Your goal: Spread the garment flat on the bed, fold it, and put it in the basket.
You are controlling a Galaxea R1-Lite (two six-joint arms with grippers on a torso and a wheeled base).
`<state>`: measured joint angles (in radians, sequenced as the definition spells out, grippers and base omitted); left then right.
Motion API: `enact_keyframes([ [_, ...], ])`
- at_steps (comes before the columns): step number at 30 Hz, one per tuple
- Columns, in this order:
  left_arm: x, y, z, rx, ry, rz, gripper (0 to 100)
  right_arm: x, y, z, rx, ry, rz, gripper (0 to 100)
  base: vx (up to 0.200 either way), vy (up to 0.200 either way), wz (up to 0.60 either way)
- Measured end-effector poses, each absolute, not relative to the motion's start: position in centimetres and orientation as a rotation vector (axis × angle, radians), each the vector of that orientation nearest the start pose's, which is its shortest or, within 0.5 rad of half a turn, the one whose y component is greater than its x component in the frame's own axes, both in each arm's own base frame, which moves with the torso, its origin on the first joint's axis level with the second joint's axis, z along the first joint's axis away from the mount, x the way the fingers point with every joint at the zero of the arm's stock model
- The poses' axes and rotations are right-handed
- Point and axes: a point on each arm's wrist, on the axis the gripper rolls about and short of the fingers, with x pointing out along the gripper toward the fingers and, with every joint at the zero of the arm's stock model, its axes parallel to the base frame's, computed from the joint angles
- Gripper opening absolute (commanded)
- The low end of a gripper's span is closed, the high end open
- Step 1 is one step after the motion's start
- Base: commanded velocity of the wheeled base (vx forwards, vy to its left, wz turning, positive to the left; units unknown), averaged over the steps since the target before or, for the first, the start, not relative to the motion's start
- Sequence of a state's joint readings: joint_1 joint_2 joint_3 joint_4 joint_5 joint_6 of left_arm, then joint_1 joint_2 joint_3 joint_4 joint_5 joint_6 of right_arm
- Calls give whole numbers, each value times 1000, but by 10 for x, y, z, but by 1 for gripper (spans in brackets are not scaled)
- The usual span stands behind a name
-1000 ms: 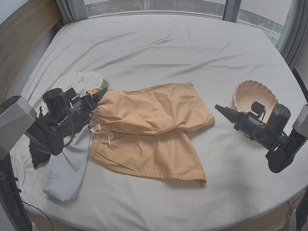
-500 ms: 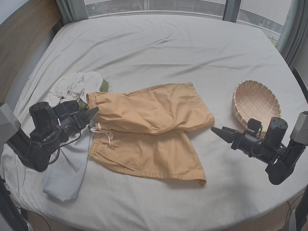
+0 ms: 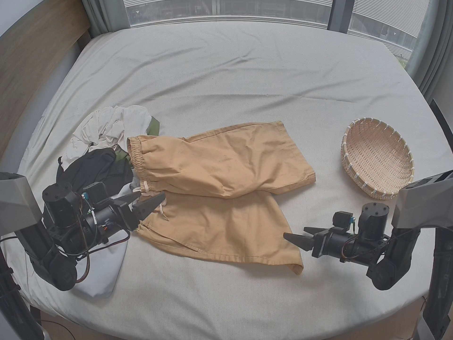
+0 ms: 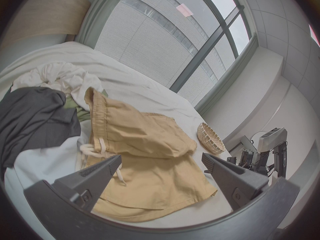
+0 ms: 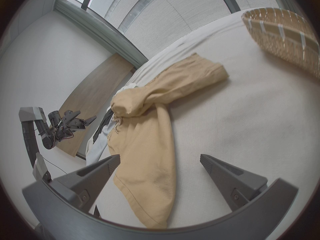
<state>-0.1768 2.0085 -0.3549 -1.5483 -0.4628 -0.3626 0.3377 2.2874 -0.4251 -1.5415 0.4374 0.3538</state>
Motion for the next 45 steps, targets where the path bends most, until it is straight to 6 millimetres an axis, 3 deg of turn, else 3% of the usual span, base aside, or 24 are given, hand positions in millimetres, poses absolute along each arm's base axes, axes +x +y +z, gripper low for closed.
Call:
enact_keyframes([
  [4, 278, -63, 75, -367, 251, -617, 100, 295, 122, -3, 345, 479, 719, 100, 0, 0, 0],
  [5, 277, -63, 74, -368, 256, -618, 100, 296, 123, -5, 344, 482, 719, 0, 0, 0, 0],
  [16, 274, -64, 69, -371, 284, -617, 100, 290, 125, -19, 345, 542, 703, 0, 0, 0, 0],
  [36, 272, -63, 67, -373, 294, -613, 100, 214, 96, 17, 336, 649, 688, 0, 0, 0, 0],
  [44, 271, -63, 68, -373, 292, -613, 100, 192, 107, 15, 304, 713, 753, 0, 0, 0, 0],
  [45, 271, -63, 68, -373, 293, -613, 100, 191, 108, 14, 301, 719, 758, 100, 0, 0, 0],
])
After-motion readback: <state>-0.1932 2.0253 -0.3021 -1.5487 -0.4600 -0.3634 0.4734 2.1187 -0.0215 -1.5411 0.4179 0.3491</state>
